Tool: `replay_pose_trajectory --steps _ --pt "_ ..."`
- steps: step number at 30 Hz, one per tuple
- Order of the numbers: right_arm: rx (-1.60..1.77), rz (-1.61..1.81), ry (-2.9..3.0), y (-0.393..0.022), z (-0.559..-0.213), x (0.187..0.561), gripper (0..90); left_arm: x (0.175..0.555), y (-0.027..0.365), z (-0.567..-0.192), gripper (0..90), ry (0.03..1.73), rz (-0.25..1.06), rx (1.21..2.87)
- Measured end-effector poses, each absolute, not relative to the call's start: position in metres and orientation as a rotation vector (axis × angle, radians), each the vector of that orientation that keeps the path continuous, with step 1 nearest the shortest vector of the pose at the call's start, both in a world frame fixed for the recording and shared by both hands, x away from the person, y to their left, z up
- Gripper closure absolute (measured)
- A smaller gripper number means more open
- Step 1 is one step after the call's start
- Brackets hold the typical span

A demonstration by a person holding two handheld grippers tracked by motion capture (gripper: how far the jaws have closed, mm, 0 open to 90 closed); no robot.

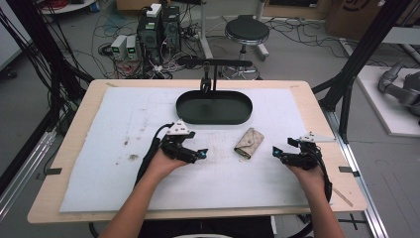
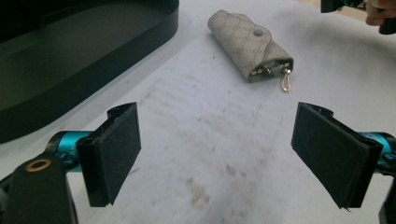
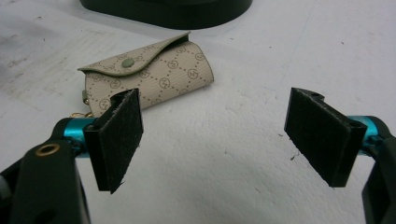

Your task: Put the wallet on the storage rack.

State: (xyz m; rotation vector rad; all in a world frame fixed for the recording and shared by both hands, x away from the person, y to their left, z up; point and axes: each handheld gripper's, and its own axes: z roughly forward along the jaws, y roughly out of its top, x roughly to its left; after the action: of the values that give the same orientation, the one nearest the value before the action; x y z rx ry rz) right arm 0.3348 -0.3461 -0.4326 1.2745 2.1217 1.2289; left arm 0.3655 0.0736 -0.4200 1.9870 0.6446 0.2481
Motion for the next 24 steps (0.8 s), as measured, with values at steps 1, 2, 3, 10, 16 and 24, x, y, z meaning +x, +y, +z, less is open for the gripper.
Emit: replay_pose_trajectory --steps 1,2,3,10,16,24 --pt "1.282 1.23 2.114 -0.348 -0.433 0.333 19.9 0.367 0.07 -0.421 15.8 0.64 0.249 1.989" --pt "1.287 1.233 2.113 -0.349 -0.433 0.332 19.9 0.369 0.064 -0.421 15.8 0.648 0.239 1.994" --pt "1.286 1.236 2.111 -0.35 -0.433 0.331 19.9 0.37 0.059 -0.422 15.6 0.644 0.241 2.01" --pt "1.291 1.243 2.088 -0.36 -0.433 0.323 18.9 0.378 0.021 -0.426 15.4 0.613 0.235 2.04" --pt "1.294 1.25 2.07 -0.366 -0.432 0.315 18.9 0.385 -0.011 -0.43 15.3 0.597 0.232 2.072" --pt "1.293 1.258 2.058 -0.37 -0.432 0.308 18.9 0.392 -0.044 -0.435 14.3 0.582 0.228 2.109"
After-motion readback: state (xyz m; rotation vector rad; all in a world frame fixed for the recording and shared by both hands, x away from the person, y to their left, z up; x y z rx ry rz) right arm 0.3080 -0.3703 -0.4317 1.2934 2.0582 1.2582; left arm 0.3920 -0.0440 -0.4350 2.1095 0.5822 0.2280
